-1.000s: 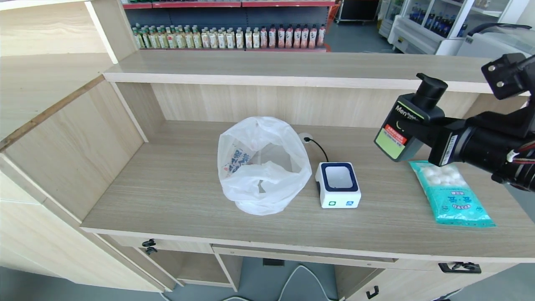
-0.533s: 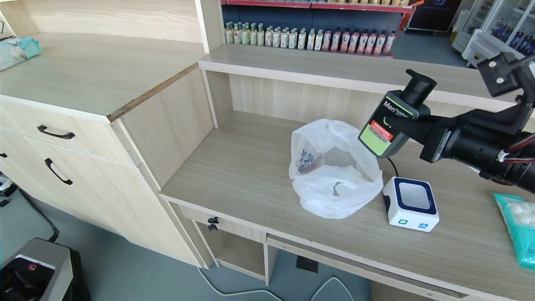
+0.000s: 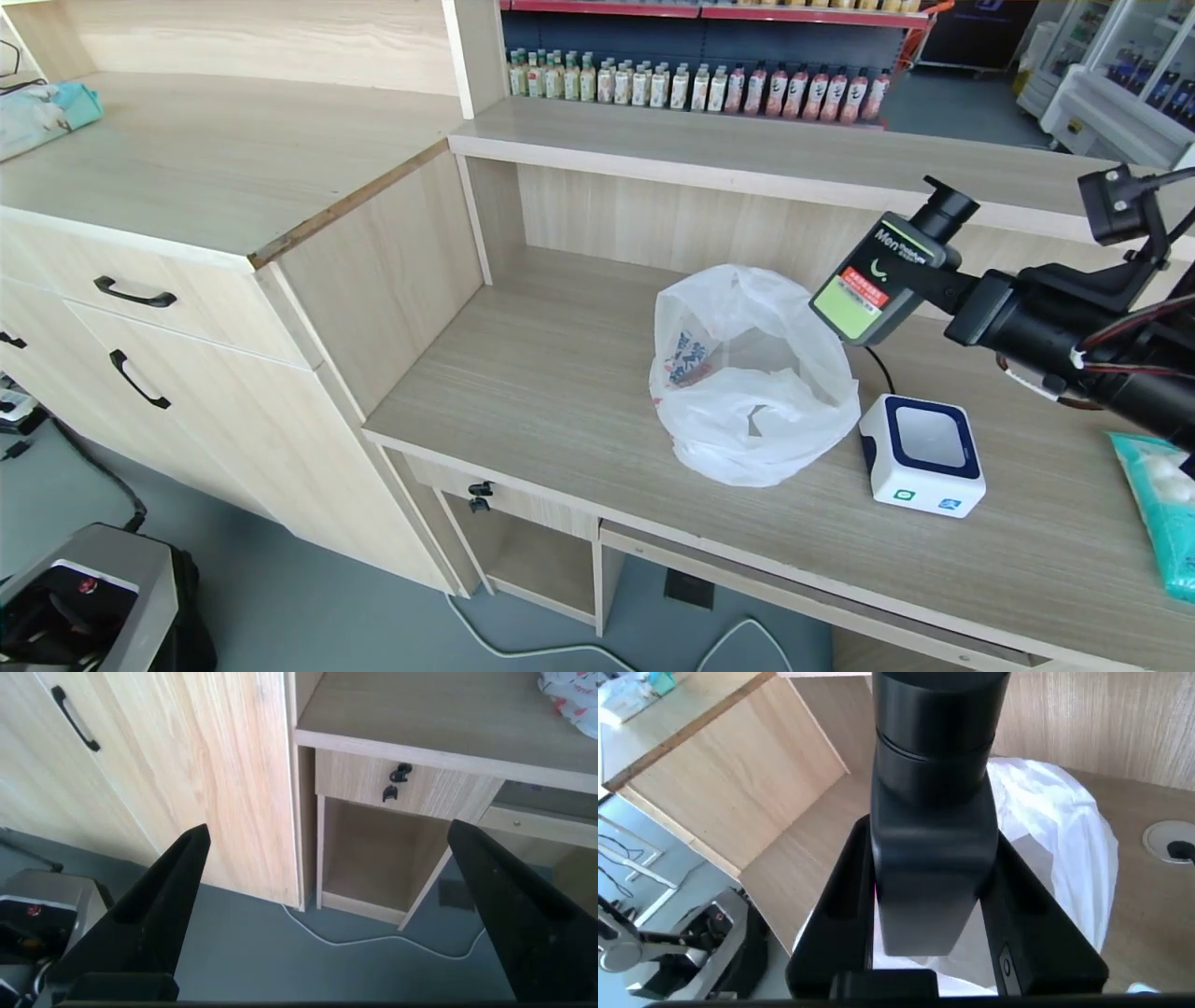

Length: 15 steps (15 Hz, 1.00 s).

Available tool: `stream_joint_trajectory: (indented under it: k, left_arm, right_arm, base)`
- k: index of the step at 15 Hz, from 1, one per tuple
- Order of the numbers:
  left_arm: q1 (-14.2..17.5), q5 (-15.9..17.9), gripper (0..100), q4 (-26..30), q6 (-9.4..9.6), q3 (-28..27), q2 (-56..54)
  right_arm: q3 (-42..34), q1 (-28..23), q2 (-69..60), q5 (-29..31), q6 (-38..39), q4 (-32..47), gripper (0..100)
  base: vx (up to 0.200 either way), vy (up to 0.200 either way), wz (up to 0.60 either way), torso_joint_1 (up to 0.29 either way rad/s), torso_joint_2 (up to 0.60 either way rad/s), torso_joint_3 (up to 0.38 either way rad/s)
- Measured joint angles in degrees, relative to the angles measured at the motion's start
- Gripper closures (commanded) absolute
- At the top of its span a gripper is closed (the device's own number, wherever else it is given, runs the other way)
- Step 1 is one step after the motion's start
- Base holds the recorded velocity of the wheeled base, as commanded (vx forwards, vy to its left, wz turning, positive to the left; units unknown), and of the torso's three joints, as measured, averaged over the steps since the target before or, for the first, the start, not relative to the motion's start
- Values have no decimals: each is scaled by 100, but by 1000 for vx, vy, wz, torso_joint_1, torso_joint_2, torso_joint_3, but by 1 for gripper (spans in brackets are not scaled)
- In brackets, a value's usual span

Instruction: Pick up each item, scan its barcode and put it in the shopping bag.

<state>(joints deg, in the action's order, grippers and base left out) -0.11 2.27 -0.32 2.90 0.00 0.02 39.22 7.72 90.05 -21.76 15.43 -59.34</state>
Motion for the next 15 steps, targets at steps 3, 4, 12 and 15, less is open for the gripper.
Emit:
stream_joint_trajectory:
  k: [3, 4, 12, 15]
  left_arm:
    - [6, 2, 0, -1, -1, 0, -2]
    - [6, 2, 0, 0, 0, 0, 0]
    - [1, 2, 0, -1, 0, 0, -2]
    - [1, 0, 0, 0, 0, 0, -2]
  right_arm:
    - [37, -450, 228, -596, 884, 39, 100]
    - [37, -568, 305, -752, 1090, 69, 100]
    - [435, -1331, 1234, -1159, 1746, 346, 100]
    - [747, -1334, 1519, -1163, 1738, 753, 100]
  base:
    - [0, 0, 0, 0, 0, 0]
    - [0, 0, 0, 0, 0, 0]
    - [0, 0, 0, 0, 0, 0]
    - [0, 0, 0, 0, 0, 0]
